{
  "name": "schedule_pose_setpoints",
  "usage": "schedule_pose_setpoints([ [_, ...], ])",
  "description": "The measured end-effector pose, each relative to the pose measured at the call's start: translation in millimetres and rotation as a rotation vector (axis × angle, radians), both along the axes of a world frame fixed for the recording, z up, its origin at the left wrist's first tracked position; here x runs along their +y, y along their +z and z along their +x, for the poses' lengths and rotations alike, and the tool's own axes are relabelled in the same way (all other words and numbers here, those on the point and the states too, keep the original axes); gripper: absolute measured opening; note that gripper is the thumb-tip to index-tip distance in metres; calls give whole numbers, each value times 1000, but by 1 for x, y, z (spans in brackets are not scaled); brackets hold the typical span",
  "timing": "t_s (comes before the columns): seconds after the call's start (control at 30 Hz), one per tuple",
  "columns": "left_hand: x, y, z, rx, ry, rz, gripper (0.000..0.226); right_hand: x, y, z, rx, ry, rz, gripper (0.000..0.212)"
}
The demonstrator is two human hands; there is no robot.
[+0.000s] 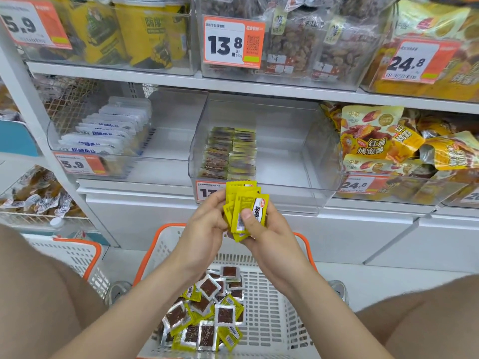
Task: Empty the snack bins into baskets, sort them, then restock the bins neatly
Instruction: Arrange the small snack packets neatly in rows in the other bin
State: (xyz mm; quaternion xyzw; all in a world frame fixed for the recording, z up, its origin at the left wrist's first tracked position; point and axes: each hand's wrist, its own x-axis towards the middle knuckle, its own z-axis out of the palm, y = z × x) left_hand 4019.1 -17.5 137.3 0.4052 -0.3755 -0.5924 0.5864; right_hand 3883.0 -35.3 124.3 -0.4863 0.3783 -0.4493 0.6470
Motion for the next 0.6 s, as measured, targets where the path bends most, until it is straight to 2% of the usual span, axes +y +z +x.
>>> schedule_pose_setpoints([
  [0.03, 1, -1, -2, -85, 6, -22, 72, 2, 2, 2, -92, 24, 42, 33],
  [0.1, 3, -4, -6, -235, 24, -59, 64, 7, 4, 7, -108, 64, 35, 39],
  [0.17, 3, -4, -6, -284, 33, -60, 60, 9, -2, 8, 123, 44, -101, 44],
  [0.27, 2, -2, 1, -271, -3, 5, 51, 6, -9, 5, 550, 3, -424, 61],
  [0.33, 5, 3, 2, -296, -44, 56, 42, 9, -7, 5, 566, 58, -441, 70],
  [0.4, 5, 4, 2, -201, -44, 140, 37, 14, -2, 2, 549, 171, -420, 95],
  [0.47, 4, 6, 4, 32, -86, 273, 35, 15, 4, -5, 583, 238, -437, 130],
  [0.5, 4, 7, 6, 125, -139, 327, 38, 15, 11, -9, 568, 240, -436, 139],
  [0.53, 5, 9, 7, 179, -206, 365, 41, 12, 17, -14, 536, 227, -440, 140],
  [0.6, 4, 11, 8, 284, -346, 406, 39, 8, 23, -16, 539, 165, -533, 126],
])
